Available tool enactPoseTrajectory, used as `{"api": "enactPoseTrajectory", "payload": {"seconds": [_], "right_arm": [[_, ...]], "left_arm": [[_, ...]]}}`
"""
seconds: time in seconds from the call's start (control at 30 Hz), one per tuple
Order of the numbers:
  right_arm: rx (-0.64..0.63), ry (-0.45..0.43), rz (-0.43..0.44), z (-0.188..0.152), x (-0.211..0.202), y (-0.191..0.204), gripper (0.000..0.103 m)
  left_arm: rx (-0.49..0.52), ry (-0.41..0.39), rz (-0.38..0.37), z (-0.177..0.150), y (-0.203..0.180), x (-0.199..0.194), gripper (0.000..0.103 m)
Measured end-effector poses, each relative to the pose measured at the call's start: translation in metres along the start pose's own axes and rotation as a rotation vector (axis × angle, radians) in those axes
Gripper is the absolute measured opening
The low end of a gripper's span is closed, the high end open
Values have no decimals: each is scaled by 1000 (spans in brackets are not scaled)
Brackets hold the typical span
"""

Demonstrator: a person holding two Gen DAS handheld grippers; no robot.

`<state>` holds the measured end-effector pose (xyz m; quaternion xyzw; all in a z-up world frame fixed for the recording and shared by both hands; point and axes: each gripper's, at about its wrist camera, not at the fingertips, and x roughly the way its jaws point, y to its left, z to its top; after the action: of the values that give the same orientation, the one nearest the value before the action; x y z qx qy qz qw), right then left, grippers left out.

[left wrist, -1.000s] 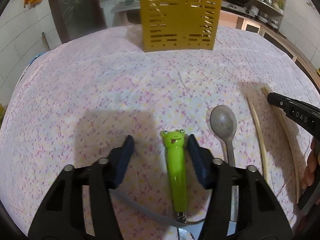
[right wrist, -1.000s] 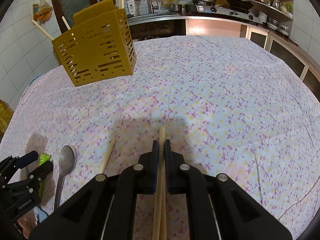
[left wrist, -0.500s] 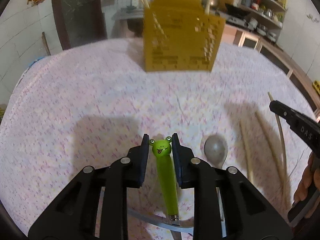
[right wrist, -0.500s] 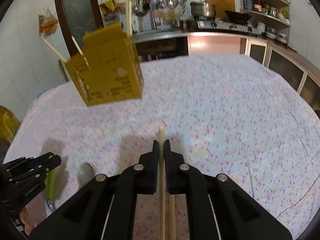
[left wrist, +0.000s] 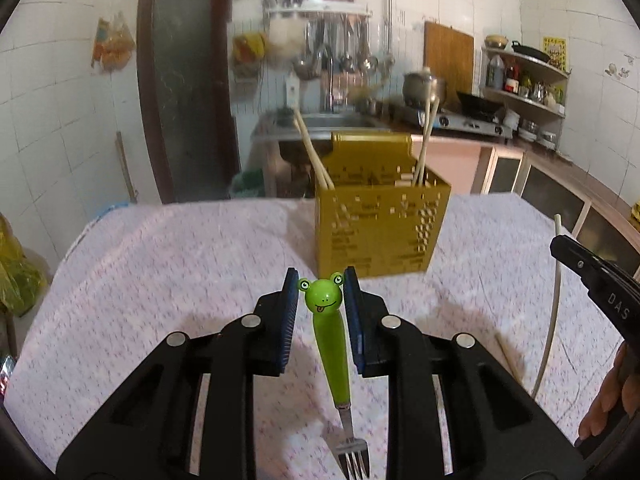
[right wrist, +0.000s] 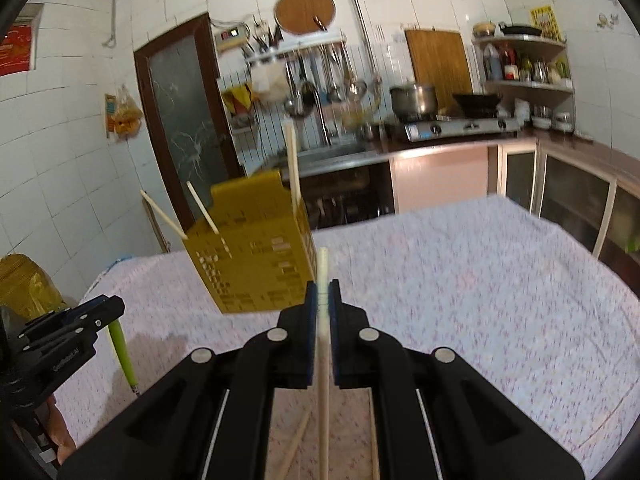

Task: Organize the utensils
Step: 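Carry the fork and chopstick up and lower them into the yellow holder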

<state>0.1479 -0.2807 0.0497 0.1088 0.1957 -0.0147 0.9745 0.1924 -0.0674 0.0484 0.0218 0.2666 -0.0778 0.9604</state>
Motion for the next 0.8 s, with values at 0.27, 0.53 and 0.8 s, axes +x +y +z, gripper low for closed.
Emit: {"api": "enactPoseTrajectory", "payload": {"seconds": [0.27, 0.53, 0.8], "right_arm": [[-59, -82, 4, 1, -8, 8, 6], [-80, -186, 40, 26, -28, 14, 6], [-120, -360, 65, 116, -24, 41, 6]], "left_arm": [[25, -59, -3, 0, 2, -5, 22], [12, -159, -28, 19, 7, -28, 22], [-15, -311, -42, 98, 7, -41, 22]]}}
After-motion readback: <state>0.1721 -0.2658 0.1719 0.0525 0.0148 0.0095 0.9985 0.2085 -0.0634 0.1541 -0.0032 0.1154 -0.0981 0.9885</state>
